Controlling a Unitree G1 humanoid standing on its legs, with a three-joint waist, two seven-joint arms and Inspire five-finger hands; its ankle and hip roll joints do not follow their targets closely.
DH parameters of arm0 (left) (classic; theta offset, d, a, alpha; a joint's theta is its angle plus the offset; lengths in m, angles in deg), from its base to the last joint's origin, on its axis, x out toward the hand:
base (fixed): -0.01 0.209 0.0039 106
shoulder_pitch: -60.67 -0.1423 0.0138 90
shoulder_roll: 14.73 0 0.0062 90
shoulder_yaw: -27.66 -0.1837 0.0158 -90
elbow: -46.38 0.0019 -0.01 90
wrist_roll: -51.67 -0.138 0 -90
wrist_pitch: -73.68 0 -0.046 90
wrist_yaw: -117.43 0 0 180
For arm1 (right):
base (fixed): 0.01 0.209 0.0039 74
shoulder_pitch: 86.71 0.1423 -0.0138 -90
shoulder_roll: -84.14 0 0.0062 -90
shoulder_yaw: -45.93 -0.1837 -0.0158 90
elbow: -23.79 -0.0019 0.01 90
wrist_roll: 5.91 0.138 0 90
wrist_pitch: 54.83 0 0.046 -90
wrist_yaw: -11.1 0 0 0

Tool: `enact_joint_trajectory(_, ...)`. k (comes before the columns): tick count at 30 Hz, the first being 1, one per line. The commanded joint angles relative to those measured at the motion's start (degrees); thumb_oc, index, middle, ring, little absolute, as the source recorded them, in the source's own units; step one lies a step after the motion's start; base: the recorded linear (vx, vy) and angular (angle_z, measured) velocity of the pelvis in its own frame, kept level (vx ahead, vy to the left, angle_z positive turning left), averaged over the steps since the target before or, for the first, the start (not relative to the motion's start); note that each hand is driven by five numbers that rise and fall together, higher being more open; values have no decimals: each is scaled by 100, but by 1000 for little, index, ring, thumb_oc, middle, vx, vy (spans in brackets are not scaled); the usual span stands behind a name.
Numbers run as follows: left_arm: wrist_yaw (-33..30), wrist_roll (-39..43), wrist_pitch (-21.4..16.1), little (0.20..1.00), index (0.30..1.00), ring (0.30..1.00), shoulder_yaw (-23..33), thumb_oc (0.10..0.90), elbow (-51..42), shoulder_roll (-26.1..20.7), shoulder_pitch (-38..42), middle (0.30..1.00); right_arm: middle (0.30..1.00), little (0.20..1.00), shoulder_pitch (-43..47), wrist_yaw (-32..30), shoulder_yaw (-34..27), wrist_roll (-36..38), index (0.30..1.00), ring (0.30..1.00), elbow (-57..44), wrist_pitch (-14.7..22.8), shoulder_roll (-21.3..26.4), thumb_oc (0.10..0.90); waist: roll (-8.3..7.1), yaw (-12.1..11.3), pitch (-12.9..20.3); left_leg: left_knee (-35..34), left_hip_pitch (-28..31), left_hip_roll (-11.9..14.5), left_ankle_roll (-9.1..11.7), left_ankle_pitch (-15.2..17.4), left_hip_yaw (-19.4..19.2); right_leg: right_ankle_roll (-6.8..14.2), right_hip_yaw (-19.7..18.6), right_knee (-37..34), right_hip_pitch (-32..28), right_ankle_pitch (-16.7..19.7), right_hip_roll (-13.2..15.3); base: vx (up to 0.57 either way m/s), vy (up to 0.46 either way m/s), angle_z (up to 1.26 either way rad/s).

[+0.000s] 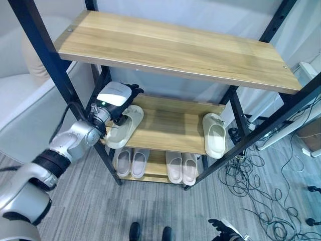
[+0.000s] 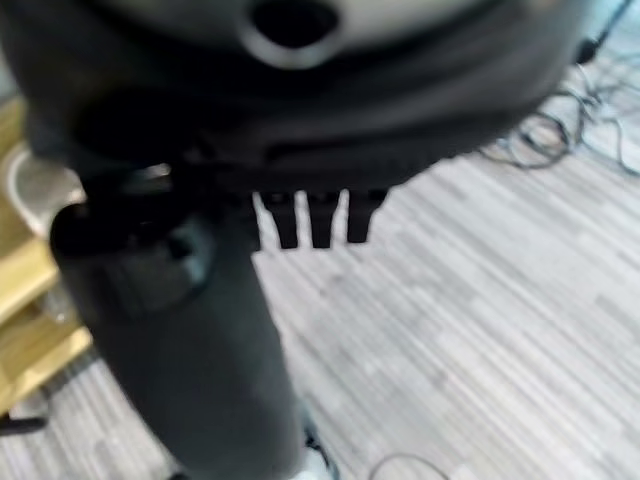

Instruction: Arrange the slippers neatly on the shoe rack.

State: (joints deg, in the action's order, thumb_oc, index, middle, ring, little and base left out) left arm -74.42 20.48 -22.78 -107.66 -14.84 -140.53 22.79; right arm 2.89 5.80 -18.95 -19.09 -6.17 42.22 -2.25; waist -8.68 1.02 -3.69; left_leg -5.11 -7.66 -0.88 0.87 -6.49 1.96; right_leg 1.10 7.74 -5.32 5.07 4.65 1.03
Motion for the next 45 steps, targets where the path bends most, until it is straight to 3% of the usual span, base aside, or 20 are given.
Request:
enact_joint_trajectory(1,-303,-42,35,900,900,900,159,800,328,64,1278,900,900,900,31,-102,-9,106,900,900,-177,93,437,800,47,-66,131,11,134,103,136,721,-157,681,6,32,77,-170,190,0,0,0)
enact_joint_trajectory(11,-304,-138,154,900,900,900,-121,800,748,74,1617,900,900,900,153,-142,101,184,900,900,-147,55,388,800,-122,-33,-38,11,-21,129,98,671,-224,676,-130,32,276,-64,155,-4,0,-3)
enact_joint_trajectory(22,-410,-359,329,900,900,900,-130,800,1588,487,1566,900,900,900,106,-229,19,253,900,900,-221,71,482,800,-50,113,-106,11,-109,82,88,669,-258,661,-143,32,421,-33,189,4,8,-3)
enact_joint_trajectory(24,-415,-317,366,740,740,740,-127,693,1758,534,1609,740,900,900,113,-234,2,274,900,900,-236,63,485,800,-33,145,-106,11,-159,81,85,658,-270,664,-156,32,472,-11,190,-13,3,-6)
enact_joint_trajectory(25,-411,-291,365,422,422,422,-133,482,1823,544,1621,422,900,900,114,-236,1,290,900,900,-234,68,484,800,-23,157,-103,11,-177,80,85,653,-275,663,-168,32,495,-2,193,0,2,-5)
enact_joint_trajectory(26,-413,-290,363,319,319,319,-135,413,1828,546,1625,319,900,900,115,-236,1,290,900,900,-233,69,484,800,-23,156,-100,11,-181,80,85,653,-276,663,-169,32,499,-1,192,0,6,-4)
enact_joint_trajectory(31,-450,-83,378,300,300,300,-95,400,2121,628,1706,300,900,900,74,-262,-48,352,900,900,-267,60,508,800,23,217,-77,11,-256,69,88,634,-302,654,-219,33,597,31,202,2,-1,-1)
enact_joint_trajectory(35,-570,-116,450,300,300,300,95,400,1909,780,1523,300,900,900,256,-375,85,278,900,900,-89,85,277,800,107,121,-70,11,-251,58,85,640,-288,638,-199,32,587,-1,211,24,-15,-6)
enact_joint_trajectory(45,-859,900,245,300,300,300,1079,400,1115,1801,308,300,900,900,409,-553,2,187,900,900,230,-141,37,800,434,122,16,11,-118,27,112,668,-311,588,-182,32,471,-91,254,21,-27,2)
